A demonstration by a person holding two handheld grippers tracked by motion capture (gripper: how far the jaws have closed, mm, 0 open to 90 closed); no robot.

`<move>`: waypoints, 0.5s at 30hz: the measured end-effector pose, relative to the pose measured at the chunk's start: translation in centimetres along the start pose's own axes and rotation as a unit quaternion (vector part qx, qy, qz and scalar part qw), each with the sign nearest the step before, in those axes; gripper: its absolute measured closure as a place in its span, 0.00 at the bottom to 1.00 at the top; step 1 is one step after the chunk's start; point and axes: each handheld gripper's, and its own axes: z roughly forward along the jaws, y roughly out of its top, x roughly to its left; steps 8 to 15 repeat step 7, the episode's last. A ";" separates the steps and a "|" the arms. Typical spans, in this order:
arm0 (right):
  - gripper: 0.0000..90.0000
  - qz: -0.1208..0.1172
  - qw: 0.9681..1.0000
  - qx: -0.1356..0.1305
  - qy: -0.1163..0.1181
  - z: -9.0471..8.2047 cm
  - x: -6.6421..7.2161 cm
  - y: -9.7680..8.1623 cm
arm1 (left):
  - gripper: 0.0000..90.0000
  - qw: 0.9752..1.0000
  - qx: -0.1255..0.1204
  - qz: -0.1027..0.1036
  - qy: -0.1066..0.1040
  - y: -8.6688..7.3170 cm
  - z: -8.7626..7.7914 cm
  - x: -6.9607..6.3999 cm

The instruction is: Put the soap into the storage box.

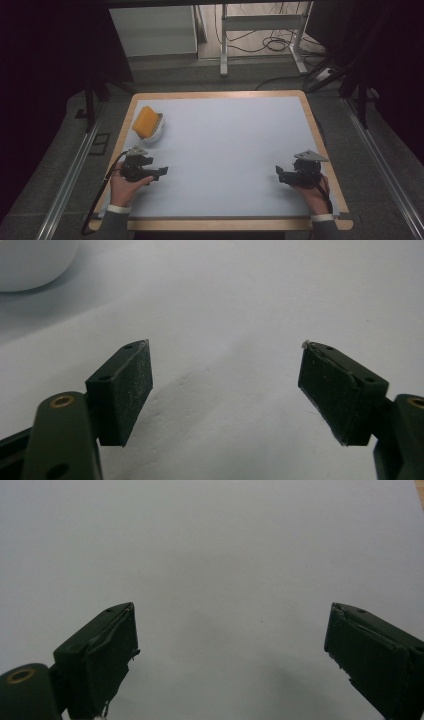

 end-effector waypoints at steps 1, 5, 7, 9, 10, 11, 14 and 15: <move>0.07 -0.002 1.000 0.000 0.000 0.0 0.1 0.0 | 0.24 1.000 0.000 0.001 0.000 0.0 0.0 0.0; 0.07 -0.004 1.000 -0.004 0.002 0.2 0.4 0.3 | 0.20 1.000 0.012 0.006 0.012 0.0 0.9 0.2; 0.07 -0.005 1.000 -0.005 0.003 0.4 0.7 0.4 | 0.18 1.000 0.017 0.009 0.018 -0.1 1.3 0.3; 0.07 -0.005 1.000 -0.005 0.003 0.4 0.7 0.4 | 0.18 1.000 0.017 0.009 0.018 -0.1 1.3 0.3; 0.07 -0.005 1.000 -0.005 0.003 0.4 0.7 0.4 | 0.18 1.000 0.017 0.009 0.018 -0.1 1.3 0.3; 0.07 -0.005 1.000 -0.005 0.003 0.4 0.7 0.4 | 0.18 1.000 0.017 0.009 0.018 -0.1 1.3 0.3; 0.07 -0.005 1.000 -0.005 0.003 0.4 0.7 0.4 | 0.18 1.000 0.017 0.009 0.018 -0.1 1.3 0.3; 0.07 -0.005 1.000 -0.005 0.003 0.4 0.7 0.4 | 0.18 1.000 0.017 0.009 0.018 -0.1 1.3 0.3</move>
